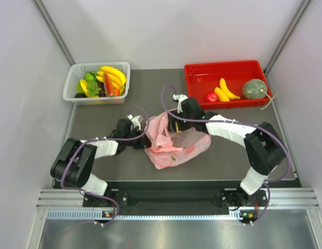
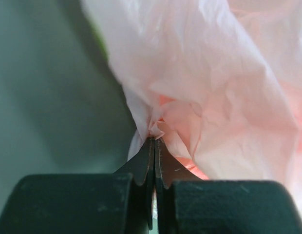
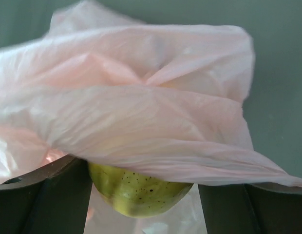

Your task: Untie the knot of the plastic bag and take out the fruit

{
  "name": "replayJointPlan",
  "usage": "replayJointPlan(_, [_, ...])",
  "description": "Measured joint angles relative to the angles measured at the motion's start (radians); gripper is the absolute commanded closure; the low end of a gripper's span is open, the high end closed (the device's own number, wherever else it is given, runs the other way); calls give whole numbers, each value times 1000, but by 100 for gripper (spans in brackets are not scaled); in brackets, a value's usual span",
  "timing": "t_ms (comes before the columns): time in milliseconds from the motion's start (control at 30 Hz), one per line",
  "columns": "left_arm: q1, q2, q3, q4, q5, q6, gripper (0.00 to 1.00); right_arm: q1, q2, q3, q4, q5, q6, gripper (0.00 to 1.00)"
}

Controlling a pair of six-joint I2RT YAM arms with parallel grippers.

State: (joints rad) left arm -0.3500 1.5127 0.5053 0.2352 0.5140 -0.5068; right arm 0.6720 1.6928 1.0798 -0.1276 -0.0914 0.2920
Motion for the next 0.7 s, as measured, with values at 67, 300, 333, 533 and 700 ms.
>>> replayJointPlan(67, [0, -10, 6, -19, -31, -5, 100, -5, -12, 0, -61, -32, -34, 58])
replayJointPlan(300, [0, -26, 67, -92, -134, -19, 100, -14, -80, -67, -230, -254, -149, 49])
replayJointPlan(333, [0, -31, 72, -96, -143, -21, 100, -14, -97, -73, -250, -298, -167, 46])
replayJointPlan(533, [0, -74, 90, -127, -184, -27, 100, -14, -117, -71, -274, -336, -208, 39])
replayJointPlan(700, [-10, -126, 90, -149, -218, -42, 100, -13, -78, -72, -269, -266, -212, 36])
